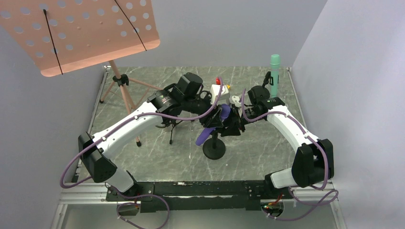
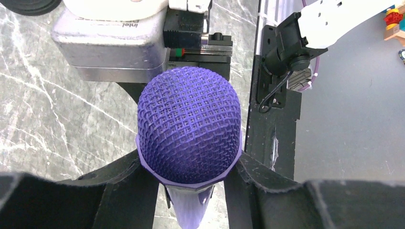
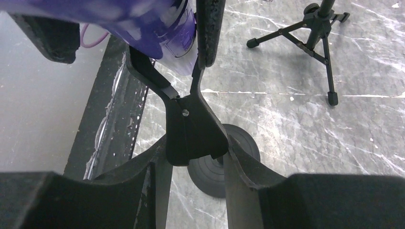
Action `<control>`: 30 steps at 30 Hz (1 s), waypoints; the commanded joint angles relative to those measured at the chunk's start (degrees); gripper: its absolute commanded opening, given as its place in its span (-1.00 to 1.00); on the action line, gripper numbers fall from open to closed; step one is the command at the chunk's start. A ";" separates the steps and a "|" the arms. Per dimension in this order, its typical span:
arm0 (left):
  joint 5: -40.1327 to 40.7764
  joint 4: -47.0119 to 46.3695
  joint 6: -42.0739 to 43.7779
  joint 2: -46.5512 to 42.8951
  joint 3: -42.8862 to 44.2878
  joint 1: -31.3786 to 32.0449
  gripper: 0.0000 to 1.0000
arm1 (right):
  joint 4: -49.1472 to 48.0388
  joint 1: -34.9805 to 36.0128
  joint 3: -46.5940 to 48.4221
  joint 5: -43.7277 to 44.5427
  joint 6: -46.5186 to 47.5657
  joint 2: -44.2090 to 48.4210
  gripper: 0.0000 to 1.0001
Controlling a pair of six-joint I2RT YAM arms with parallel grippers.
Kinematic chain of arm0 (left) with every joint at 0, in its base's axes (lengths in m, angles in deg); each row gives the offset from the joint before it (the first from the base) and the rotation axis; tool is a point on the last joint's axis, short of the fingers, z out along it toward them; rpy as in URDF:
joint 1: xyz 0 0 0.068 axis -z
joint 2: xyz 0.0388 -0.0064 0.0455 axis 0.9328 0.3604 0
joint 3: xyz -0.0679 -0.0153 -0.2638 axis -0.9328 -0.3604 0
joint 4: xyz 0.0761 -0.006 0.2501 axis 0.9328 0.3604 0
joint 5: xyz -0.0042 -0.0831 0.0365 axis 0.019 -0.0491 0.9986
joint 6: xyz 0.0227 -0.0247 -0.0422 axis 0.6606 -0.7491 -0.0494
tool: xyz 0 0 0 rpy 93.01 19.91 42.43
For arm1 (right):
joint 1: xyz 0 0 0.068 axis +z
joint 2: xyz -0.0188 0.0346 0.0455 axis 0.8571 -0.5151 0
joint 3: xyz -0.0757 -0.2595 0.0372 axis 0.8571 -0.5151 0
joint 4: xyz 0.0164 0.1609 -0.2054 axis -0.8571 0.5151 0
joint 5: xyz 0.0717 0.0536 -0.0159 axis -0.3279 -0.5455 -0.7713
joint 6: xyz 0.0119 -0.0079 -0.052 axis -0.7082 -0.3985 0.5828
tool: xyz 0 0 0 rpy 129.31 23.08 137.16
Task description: Attach the microphones to the stand
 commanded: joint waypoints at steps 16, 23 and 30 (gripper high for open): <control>1.38 -12.41 0.33 -4.77 -7.99 1.55 -1.00 | 1.80 0.36 1.59 -4.74 2.71 0.88 -0.68; 1.85 -18.43 -0.97 -5.95 -12.73 1.93 -1.00 | 4.13 0.35 2.24 -4.86 5.01 -0.03 -0.71; 2.85 -19.33 -0.92 -5.15 -11.68 2.01 -1.00 | 4.46 0.38 2.12 -4.88 5.35 -0.15 -0.32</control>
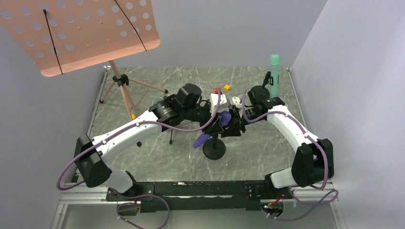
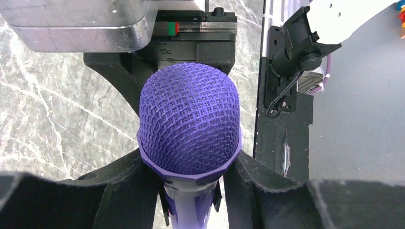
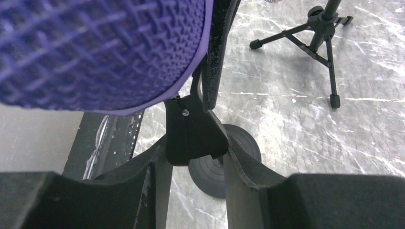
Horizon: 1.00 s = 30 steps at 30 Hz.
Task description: Attach the microphones to the stand
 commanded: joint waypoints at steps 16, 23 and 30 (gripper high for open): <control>4.11 -5.39 -3.75 -1.73 0.71 0.13 -0.07 | -6.06 -0.33 -1.85 -2.59 -4.20 4.05 0.81; 6.06 -5.55 -4.31 -4.73 0.40 0.11 0.82 | -6.79 -2.06 -2.49 -3.15 -4.29 4.82 0.98; 7.69 -3.14 -3.97 -8.33 1.42 0.11 0.98 | -6.23 -3.25 -2.78 -4.65 -2.61 4.38 0.99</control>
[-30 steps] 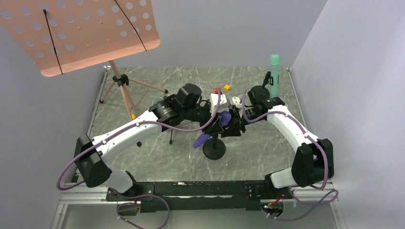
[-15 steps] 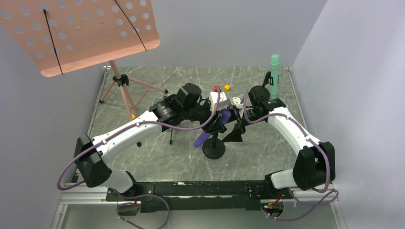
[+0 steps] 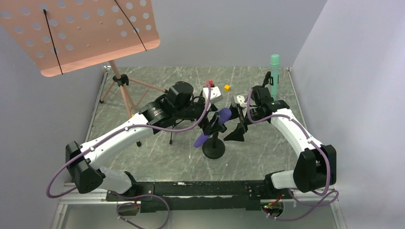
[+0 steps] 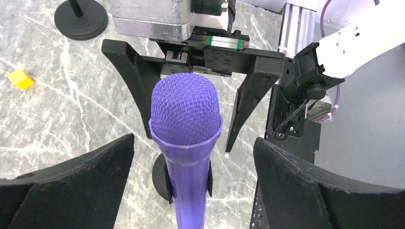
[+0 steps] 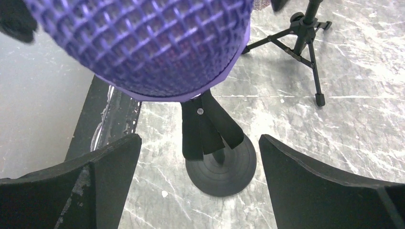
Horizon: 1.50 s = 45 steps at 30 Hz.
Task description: Attach the microphones to the stand
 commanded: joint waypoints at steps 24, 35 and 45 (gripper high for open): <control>18.35 -3.36 -17.45 -53.80 -31.90 0.06 0.99 | -39.56 -2.92 -17.41 -2.82 -25.67 0.70 0.95; 20.71 1.04 -21.58 -62.59 -37.21 0.06 0.99 | -93.48 2.75 -29.68 -1.49 -64.43 -1.99 0.89; 22.56 0.71 -24.61 -65.23 -39.30 0.06 0.99 | -138.44 4.94 -35.61 -2.27 -91.10 -11.94 0.62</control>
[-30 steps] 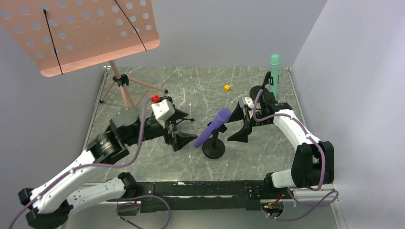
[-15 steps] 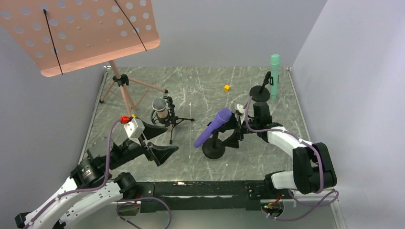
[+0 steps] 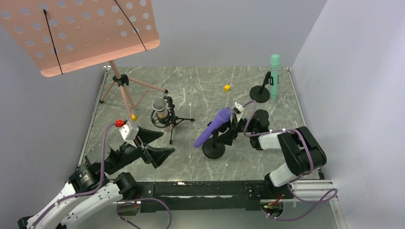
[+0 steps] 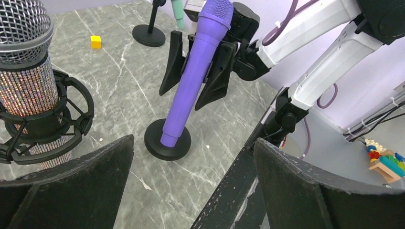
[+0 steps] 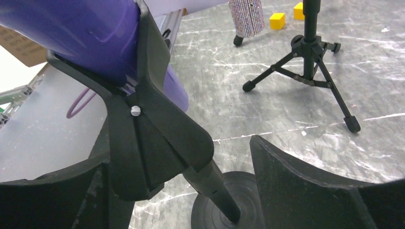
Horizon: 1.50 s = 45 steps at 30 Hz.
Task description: Attach the microphones to the stand
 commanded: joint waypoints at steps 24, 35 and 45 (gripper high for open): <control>2.39 1.62 -3.93 -3.87 -2.25 0.07 0.99 | 29.73 0.23 6.10 3.31 26.77 11.04 -1.00; 3.17 2.04 -3.77 -1.22 -1.63 0.06 0.99 | 21.39 -2.42 20.21 8.64 28.14 0.11 -1.00; 5.87 4.81 -5.81 -1.46 -1.46 0.06 0.99 | 0.26 -3.30 34.85 15.24 10.98 -21.24 -1.00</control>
